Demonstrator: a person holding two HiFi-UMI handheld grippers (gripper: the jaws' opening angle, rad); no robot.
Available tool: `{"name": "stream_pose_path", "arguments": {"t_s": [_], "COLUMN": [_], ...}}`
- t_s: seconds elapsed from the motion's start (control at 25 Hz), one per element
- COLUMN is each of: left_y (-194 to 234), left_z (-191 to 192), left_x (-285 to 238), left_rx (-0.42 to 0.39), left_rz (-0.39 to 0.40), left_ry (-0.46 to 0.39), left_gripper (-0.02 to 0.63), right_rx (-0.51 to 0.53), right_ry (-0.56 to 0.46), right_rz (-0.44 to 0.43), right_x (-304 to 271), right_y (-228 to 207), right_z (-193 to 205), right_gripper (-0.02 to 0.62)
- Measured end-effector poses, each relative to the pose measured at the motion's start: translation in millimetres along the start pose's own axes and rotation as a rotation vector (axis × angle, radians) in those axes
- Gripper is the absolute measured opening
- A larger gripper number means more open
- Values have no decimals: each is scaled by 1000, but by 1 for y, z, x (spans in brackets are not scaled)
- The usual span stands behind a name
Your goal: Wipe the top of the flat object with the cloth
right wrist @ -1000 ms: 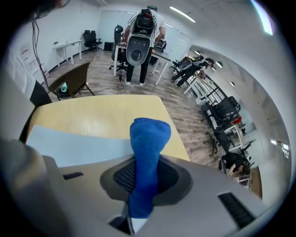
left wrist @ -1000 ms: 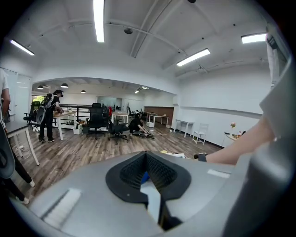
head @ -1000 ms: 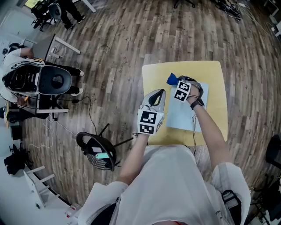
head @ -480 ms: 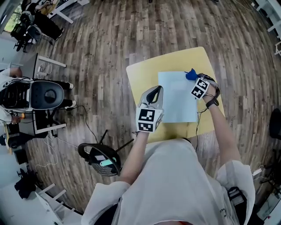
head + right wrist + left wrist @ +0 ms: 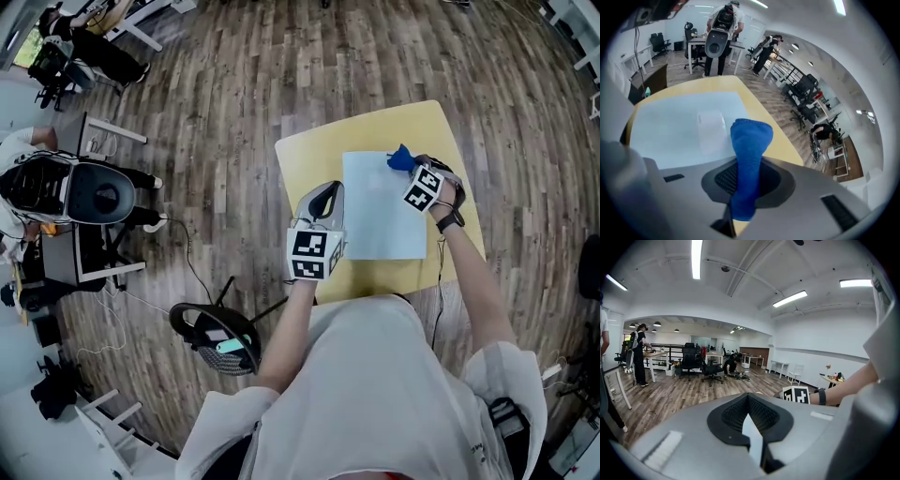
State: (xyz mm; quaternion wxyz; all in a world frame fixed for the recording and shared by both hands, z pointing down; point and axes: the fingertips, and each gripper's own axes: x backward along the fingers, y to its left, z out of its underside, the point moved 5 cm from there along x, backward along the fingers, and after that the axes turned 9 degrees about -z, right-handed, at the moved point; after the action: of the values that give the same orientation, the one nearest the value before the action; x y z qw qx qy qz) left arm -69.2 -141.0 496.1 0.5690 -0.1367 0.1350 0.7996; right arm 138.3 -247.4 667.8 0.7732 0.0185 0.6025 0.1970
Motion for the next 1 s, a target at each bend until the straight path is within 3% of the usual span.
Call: {"name": "stream_pose_path", "arguments": {"t_s": [0.24, 0.44, 0.56, 0.72, 1.0], "left_y": [23, 32, 30, 29, 11], "left_z": [-4, -5, -2, 2, 1], "left_x": [17, 29, 32, 35, 27], "left_rx": [11, 11, 7, 4, 2], "left_rz": [-66, -95, -97, -86, -43], "left_ry": [-1, -12, -12, -14, -22], "left_gripper": [5, 5, 5, 5, 5], "right_rx": [148, 286, 314, 267, 147], "right_ry": [-156, -137, -101, -81, 27], "right_rz": [-68, -106, -86, -52, -10], "right_x": [-11, -36, -47, -45, -29], "right_y": [38, 72, 75, 66, 34], "right_z": [-121, -169, -161, -132, -36], "right_gripper": [66, 66, 66, 66, 66]}}
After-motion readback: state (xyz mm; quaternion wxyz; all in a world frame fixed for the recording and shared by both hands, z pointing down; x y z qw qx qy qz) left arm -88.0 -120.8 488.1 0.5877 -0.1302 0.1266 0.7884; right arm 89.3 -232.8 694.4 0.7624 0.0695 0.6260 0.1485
